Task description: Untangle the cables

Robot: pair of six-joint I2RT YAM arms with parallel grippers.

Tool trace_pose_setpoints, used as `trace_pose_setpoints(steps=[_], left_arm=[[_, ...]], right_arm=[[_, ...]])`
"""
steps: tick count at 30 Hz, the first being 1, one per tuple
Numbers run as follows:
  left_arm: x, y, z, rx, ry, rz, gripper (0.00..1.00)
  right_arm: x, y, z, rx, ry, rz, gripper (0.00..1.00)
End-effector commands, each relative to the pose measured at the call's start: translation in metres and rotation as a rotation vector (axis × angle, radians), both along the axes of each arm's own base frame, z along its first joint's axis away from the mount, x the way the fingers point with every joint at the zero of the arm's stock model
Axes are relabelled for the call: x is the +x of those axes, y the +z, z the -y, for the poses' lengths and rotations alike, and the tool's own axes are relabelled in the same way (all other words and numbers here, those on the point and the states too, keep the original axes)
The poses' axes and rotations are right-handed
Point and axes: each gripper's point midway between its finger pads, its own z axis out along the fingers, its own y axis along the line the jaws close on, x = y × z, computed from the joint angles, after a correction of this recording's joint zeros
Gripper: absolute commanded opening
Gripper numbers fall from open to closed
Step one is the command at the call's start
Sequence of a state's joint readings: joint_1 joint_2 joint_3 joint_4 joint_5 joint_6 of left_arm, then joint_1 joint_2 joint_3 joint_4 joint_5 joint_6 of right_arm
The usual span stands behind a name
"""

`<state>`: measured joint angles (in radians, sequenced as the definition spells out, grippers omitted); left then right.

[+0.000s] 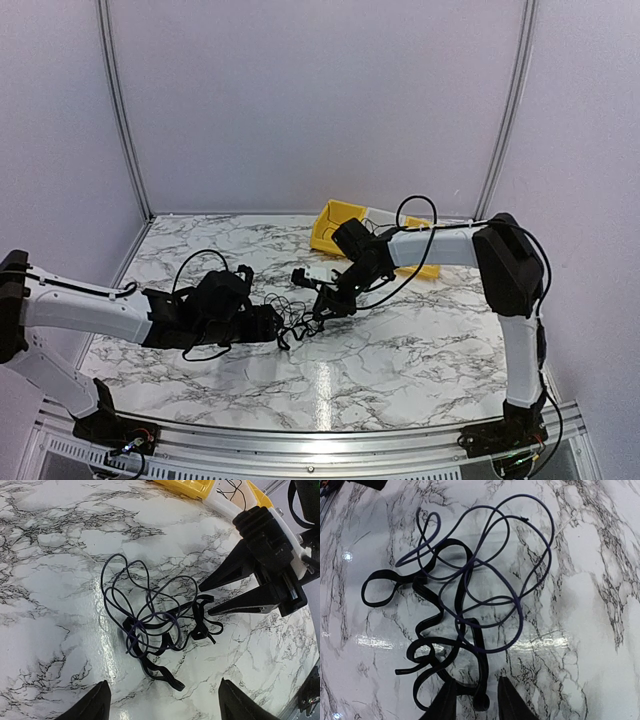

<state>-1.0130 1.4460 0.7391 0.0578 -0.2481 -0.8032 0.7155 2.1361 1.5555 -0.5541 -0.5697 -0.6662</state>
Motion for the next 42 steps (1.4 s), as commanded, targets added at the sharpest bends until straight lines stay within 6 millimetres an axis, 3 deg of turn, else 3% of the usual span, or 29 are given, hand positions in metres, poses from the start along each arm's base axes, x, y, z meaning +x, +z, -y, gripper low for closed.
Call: trace_pose_setpoints(steps=[1,7,15,19,23,30,35,39,42], left_arm=[[0.011,0.001,0.003,-0.008,0.035,0.007,0.77],[0.031,-0.006,0.020,-0.033,0.028,0.013,0.77],[0.066,-0.020,0.058,-0.029,-0.022,0.008,0.77],[0.078,-0.035,0.068,-0.024,-0.028,-0.004,0.73],[0.081,-0.048,0.077,-0.060,-0.063,-0.021,0.60],[0.077,-0.073,0.082,-0.072,-0.108,-0.073,0.46],[0.070,-0.083,0.081,-0.071,-0.133,-0.103,0.43],[0.062,-0.088,0.073,-0.062,-0.143,-0.125,0.42],[0.052,-0.076,0.062,-0.069,-0.152,-0.114,0.41]], right_arm=[[0.010,0.016,-0.012,0.027,-0.010,0.048,0.22],[0.017,0.046,-0.015,0.064,-0.038,0.089,0.00],[-0.013,0.124,-0.021,0.196,0.027,0.002,0.00],[-0.026,0.177,-0.020,0.273,0.060,-0.003,0.00],[-0.034,0.236,-0.019,0.355,0.066,0.018,0.00],[-0.032,0.386,-0.014,0.617,0.017,0.118,0.00],[-0.026,0.473,0.003,0.824,-0.051,0.204,0.00],[-0.025,0.517,0.017,0.943,-0.090,0.253,0.00],[-0.020,0.509,0.017,0.921,-0.099,0.283,0.00]])
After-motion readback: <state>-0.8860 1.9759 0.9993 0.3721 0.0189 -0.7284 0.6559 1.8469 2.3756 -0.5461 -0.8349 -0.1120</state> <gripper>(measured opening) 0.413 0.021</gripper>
